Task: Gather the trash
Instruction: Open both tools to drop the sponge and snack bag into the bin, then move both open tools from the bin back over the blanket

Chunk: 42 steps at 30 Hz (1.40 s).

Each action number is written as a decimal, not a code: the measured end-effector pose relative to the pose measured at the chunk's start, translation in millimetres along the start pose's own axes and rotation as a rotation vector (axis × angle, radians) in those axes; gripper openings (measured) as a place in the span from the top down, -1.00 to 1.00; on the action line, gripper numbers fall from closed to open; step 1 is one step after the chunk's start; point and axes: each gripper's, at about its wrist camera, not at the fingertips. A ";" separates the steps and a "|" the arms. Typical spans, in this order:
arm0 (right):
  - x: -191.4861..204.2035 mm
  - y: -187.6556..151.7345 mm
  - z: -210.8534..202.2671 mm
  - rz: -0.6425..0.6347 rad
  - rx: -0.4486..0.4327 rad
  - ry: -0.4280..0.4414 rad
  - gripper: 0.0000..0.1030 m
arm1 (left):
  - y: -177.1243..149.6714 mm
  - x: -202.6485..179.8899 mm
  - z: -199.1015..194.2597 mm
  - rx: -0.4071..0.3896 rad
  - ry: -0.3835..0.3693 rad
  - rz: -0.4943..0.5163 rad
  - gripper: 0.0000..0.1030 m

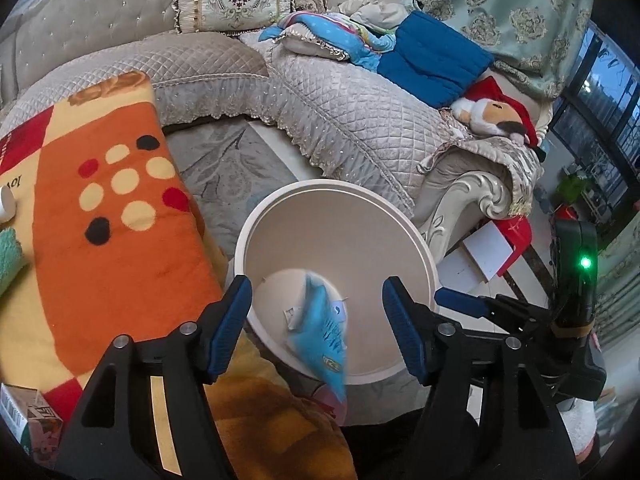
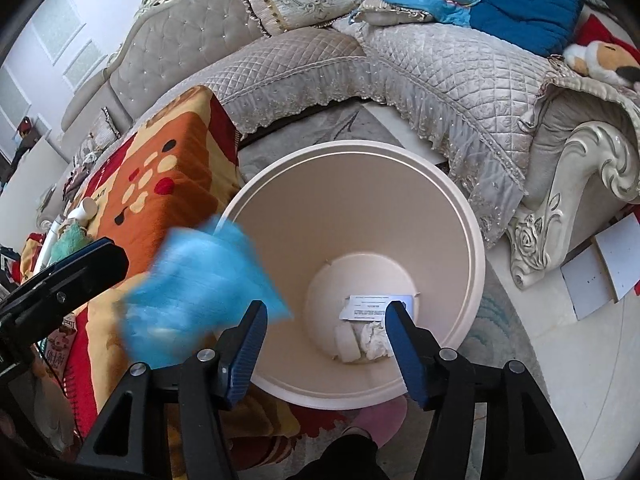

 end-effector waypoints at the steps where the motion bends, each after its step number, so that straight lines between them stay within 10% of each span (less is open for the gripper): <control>1: 0.6 -0.3 -0.2 -0.002 0.000 0.001 -0.15 | -0.1 0.2 -0.3 -0.001 0.003 0.000 -0.30; 42: 108.2 -14.4 -10.9 -0.170 -0.007 0.050 -0.28 | -70.5 72.3 -88.0 -0.100 0.169 -0.110 -0.30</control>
Point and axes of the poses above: each gripper's, at about its wrist camera, not at the fingertips, and z roughly the way its jaws point, x to its left, y to its top, and after that the axes turned 11 degrees about x, right-handed
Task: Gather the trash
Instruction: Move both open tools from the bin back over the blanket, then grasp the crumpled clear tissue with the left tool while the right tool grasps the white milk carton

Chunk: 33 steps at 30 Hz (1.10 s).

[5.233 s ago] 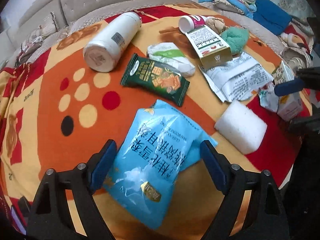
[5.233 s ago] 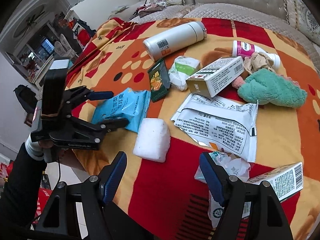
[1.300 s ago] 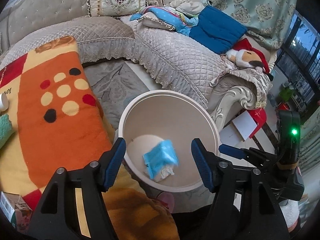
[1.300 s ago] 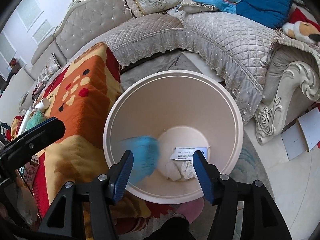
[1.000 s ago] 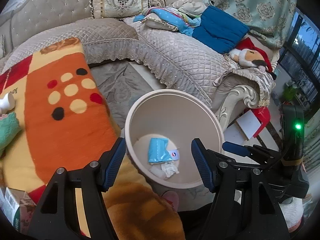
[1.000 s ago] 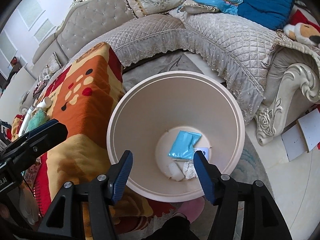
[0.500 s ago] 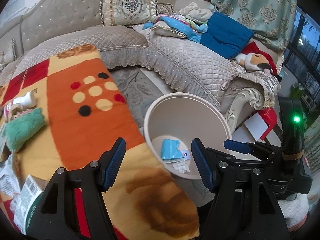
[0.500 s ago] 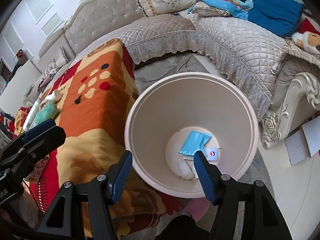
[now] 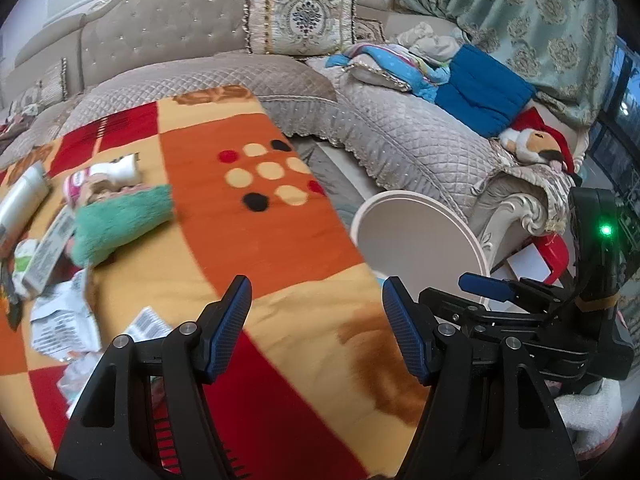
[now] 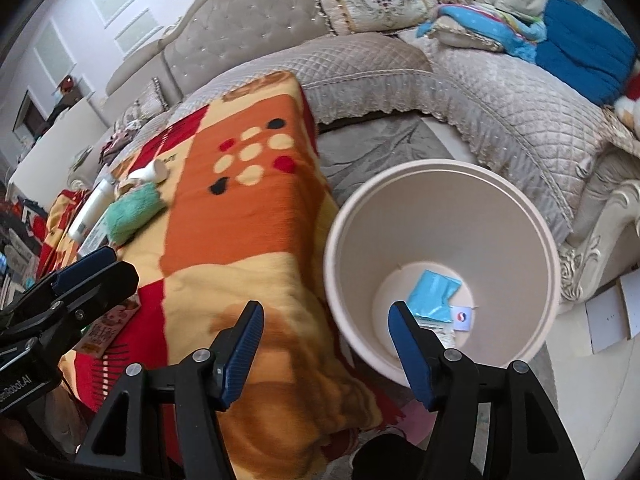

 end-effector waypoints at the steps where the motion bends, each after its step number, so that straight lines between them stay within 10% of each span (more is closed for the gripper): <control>1: 4.7 0.1 0.6 -0.007 0.001 0.002 -0.31 | -1.9 4.0 -2.2 0.001 0.001 -0.004 -0.30; 33: 113.7 -8.5 37.0 -0.208 0.099 0.089 -0.34 | -114.5 177.2 -55.4 0.110 0.204 -0.198 -0.30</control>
Point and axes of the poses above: each gripper's, at about its wrist camera, not at the fingertips, and z roughly the way its jaws point, x to its left, y to its top, and after that the axes turned 11 degrees about x, right-handed
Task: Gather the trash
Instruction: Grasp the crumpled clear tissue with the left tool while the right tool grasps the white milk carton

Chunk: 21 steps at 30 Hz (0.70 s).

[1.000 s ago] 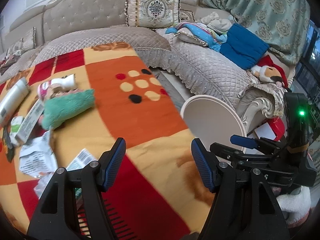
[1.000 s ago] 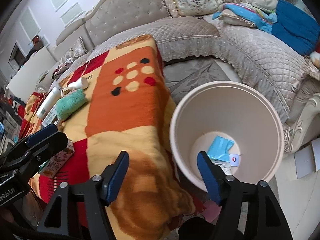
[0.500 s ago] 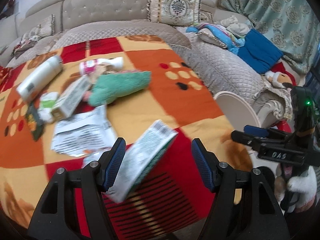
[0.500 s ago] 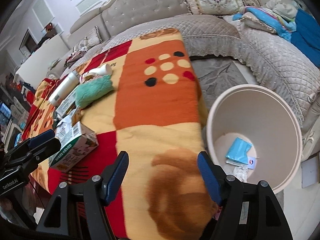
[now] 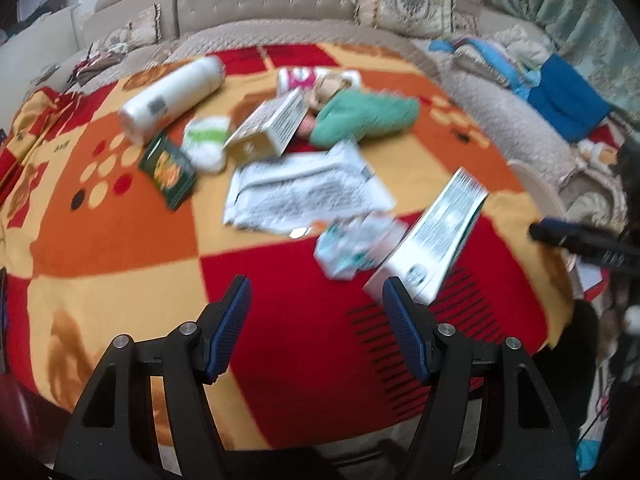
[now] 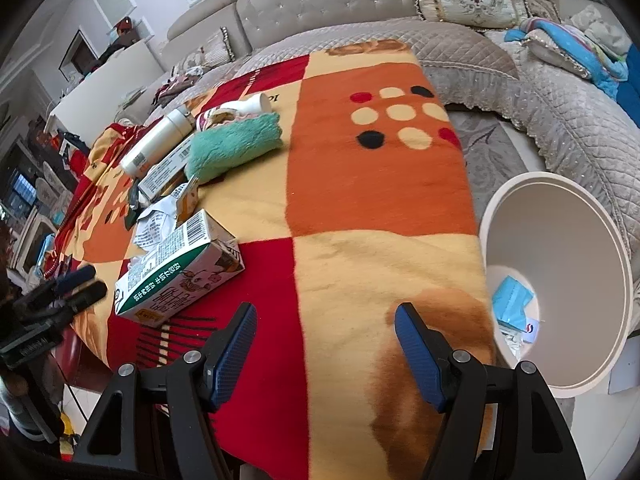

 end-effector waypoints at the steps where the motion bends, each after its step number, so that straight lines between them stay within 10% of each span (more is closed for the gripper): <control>1: 0.7 0.6 0.6 0.000 0.000 0.001 -0.34 | -0.6 0.5 3.4 0.007 0.003 -0.001 -0.30; 21: -25.1 5.9 -20.0 0.082 -0.034 -0.029 -0.34 | 12.2 -92.2 20.0 0.031 -0.228 0.120 -0.30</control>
Point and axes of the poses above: each gripper's, at about its wrist camera, not at the fingertips, and z roughly the way its jaws point, x to its left, y to its top, and after that the axes turned 11 degrees about x, right-handed
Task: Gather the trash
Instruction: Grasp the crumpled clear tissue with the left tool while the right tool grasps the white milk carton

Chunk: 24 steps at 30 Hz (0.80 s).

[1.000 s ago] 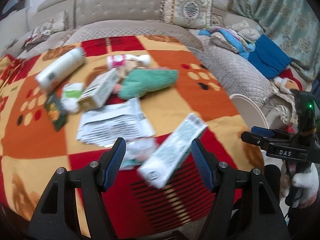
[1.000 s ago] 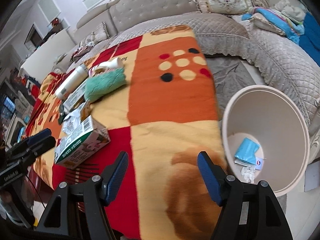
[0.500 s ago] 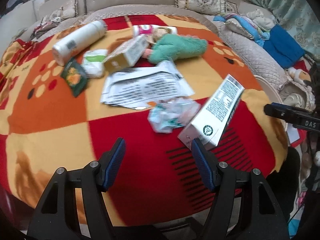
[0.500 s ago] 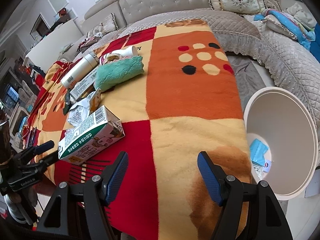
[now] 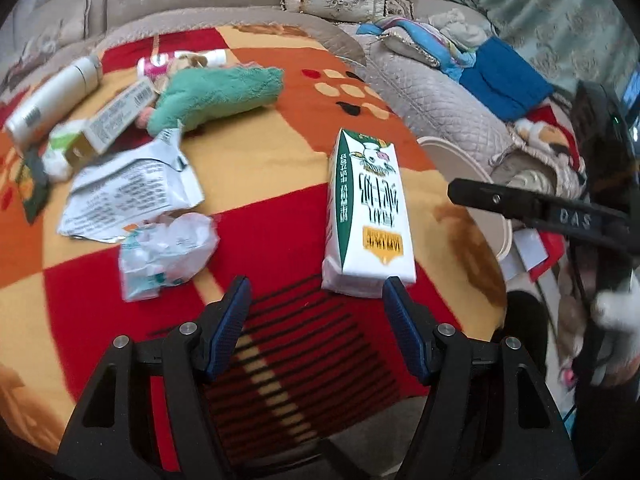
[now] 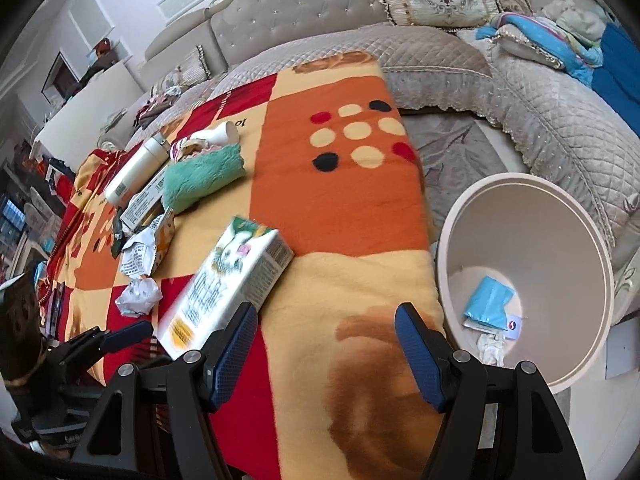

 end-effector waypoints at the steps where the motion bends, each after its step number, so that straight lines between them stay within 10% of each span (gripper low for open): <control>1: 0.6 -0.3 0.8 0.000 0.003 0.004 -0.34 | -2.2 3.2 -4.3 -0.003 0.005 -0.001 -0.30; 14: 59.0 9.5 45.7 0.033 0.083 0.138 -0.59 | -18.3 82.7 -34.9 -0.063 0.166 -0.136 -0.30; 24: 67.2 9.2 54.9 -0.075 0.077 0.005 -0.60 | 0.1 77.7 -17.1 -0.064 0.127 -0.129 -0.30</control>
Point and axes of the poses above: each gripper's, at about its wrist camera, not at the fingertips, and z roughly the way its jaws point, x to its left, y to its top, and after that the axes turned 11 degrees about x, right-handed
